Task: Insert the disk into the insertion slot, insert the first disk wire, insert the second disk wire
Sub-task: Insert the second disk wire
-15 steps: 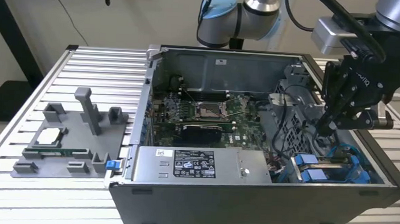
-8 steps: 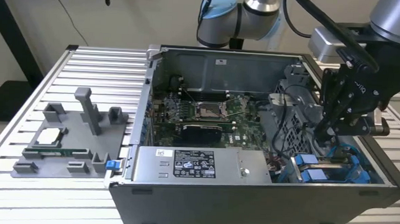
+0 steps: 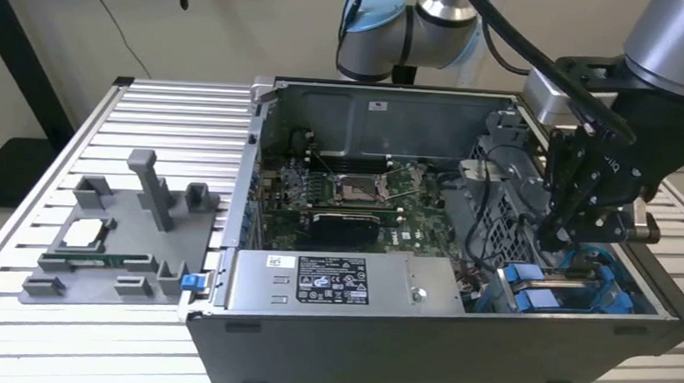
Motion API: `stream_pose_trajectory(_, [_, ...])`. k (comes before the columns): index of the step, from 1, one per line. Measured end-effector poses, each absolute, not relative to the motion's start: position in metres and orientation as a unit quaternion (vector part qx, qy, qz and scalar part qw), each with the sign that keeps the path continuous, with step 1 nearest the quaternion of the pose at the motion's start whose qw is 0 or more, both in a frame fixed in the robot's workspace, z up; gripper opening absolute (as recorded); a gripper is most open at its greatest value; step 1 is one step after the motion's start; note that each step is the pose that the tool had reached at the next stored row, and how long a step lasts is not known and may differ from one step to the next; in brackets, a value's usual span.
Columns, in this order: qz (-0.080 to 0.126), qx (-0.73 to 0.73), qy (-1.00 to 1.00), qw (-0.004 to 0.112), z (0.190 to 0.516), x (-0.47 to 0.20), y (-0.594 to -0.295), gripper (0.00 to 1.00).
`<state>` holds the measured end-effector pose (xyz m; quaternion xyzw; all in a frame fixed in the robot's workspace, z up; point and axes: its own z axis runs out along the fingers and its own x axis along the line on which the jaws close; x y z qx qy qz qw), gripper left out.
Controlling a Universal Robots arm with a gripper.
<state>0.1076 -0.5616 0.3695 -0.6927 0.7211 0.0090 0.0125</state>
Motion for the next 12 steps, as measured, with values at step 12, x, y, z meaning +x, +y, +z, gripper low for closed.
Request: stream_pose_trajectory(12, [0.003,-0.693,0.721,0.019,0.355,0.123,-0.564,0.00])
